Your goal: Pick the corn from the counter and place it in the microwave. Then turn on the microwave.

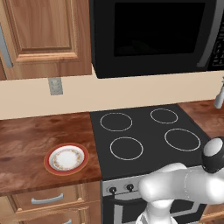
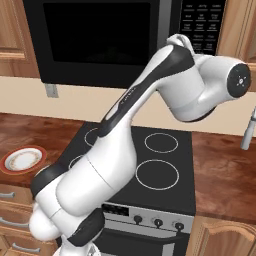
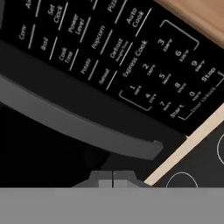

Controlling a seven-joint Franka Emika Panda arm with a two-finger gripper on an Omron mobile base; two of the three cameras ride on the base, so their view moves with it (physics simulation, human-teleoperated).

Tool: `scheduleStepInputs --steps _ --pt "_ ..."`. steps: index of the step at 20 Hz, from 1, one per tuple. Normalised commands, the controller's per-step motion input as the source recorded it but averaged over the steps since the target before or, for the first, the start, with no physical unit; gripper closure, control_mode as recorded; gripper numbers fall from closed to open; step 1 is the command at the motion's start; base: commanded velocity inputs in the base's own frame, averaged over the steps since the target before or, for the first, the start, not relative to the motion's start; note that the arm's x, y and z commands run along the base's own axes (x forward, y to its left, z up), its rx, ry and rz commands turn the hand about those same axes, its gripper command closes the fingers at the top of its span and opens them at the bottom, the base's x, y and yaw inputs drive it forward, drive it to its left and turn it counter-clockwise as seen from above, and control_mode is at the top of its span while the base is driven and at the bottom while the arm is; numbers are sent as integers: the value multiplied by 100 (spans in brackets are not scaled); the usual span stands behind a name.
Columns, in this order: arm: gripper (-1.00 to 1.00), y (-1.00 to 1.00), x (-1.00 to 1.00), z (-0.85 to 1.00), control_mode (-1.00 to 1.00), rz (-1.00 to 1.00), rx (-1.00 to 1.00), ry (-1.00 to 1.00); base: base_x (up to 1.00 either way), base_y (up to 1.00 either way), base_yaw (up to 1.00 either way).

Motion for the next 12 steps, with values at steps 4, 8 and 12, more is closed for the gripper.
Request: scheduleStepInputs --steps 4,8,12 --pt "100 0 -1 -13 -100 0 15 0 0 0 0" --pt "100 0 0 -17 -100 0 11 0 0 0 0" --pt "100 0 0 -15 -100 -1 9 0 0 0 0"
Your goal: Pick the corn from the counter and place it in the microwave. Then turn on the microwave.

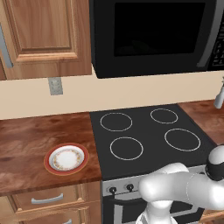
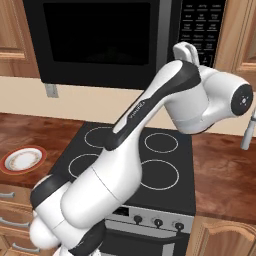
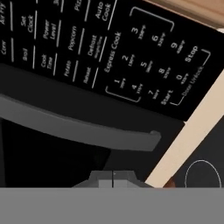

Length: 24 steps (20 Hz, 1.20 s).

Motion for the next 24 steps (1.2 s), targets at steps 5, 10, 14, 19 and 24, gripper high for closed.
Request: scheduleStepInputs --steps 5,10,14,19,24 --pt "100 0 0 -13 -100 -2 6 0 0 0 0" --pt "100 0 0 -9 -100 -3 5 0 0 0 0" --pt "100 0 0 -8 -100 -3 3 0 0 0 0" --pt "100 0 0 -11 -100 -5 1 0 0 0 0" --pt "100 0 0 -8 -100 -5 1 0 0 0 0"
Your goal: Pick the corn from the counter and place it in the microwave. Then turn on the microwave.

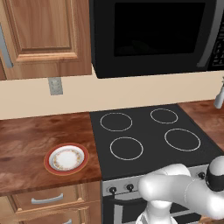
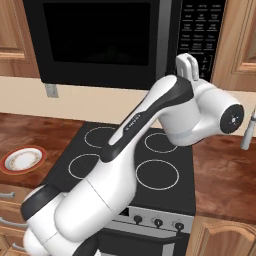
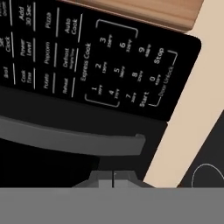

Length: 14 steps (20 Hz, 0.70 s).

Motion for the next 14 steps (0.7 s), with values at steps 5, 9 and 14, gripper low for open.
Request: scheduleStepInputs --steps 5,9,14 --pt "100 0 0 -5 -100 -5 2 0 0 0 0" --pt "100 0 0 -6 -100 -5 2 0 0 0 0" --pt "100 0 0 -10 -100 -5 1 0 0 0 0"
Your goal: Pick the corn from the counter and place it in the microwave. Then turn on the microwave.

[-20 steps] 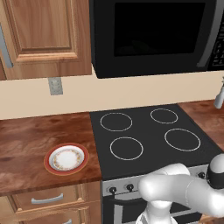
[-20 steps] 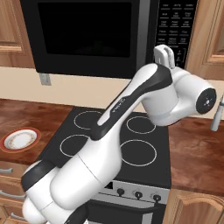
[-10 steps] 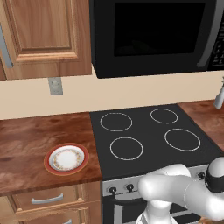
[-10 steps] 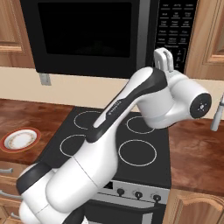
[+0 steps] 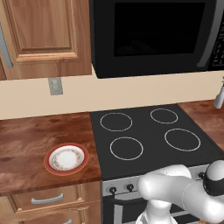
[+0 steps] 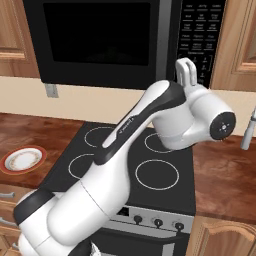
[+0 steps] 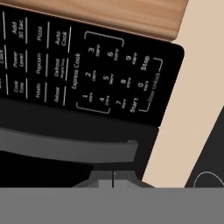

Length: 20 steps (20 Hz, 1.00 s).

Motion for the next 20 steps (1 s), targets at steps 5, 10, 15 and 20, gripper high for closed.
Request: scheduleStepInputs --steps 5,10,15,20 --pt "100 0 0 -10 -100 -4 1 0 0 0 0" --pt "100 0 0 -6 -100 -4 0 0 0 0 0" --pt "100 0 3 -3 -100 -4 0 0 0 0 0" --pt "100 0 6 -3 -100 -4 0 0 0 0 0"
